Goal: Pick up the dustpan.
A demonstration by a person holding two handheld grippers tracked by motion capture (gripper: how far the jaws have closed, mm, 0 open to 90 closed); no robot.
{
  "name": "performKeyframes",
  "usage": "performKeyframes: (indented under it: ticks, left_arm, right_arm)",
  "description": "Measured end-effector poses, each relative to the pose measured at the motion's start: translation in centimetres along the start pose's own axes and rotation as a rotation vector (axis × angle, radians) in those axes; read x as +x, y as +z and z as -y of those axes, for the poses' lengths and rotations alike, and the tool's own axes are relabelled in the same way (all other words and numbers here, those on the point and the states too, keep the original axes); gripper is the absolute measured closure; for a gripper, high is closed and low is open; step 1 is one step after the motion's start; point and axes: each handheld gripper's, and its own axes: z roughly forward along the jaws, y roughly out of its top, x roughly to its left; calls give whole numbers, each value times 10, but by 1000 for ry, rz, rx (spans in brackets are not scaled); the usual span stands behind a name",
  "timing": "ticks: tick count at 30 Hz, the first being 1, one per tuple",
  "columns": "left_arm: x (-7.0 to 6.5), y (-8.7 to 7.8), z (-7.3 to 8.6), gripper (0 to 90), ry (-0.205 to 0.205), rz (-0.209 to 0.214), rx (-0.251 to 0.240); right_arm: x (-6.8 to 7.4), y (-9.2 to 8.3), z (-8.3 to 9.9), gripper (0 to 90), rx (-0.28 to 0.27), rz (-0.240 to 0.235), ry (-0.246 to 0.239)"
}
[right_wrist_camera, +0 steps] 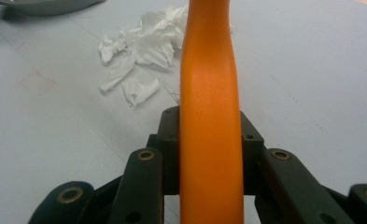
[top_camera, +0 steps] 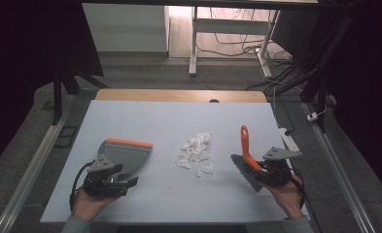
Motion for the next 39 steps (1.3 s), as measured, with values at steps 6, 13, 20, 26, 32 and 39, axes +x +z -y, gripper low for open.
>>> performKeyframes:
  ticks: [6, 13, 20, 26, 32, 39]
  left_arm:
    - [0, 0, -1, 219, 0, 5, 4]
    - [1, 0, -1, 219, -4, 7, 12]
    - [2, 1, -1, 219, -2, 9, 17]
    - [-2, 1, -3, 219, 11, 18, 27]
    - [-5, 0, -7, 219, 22, 15, 41]
    - [-6, 0, -17, 218, 15, -11, 71]
  right_arm:
    - [2, 0, -1, 702, -12, -7, -10]
    - [1, 0, 0, 702, -9, -7, -11]
    - [2, 1, -1, 702, -4, -8, -14]
    - [3, 0, -1, 702, -8, -6, -10]
    - [3, -1, -1, 702, -13, -9, -10]
    - [2, -2, -1, 702, -22, -12, 0]
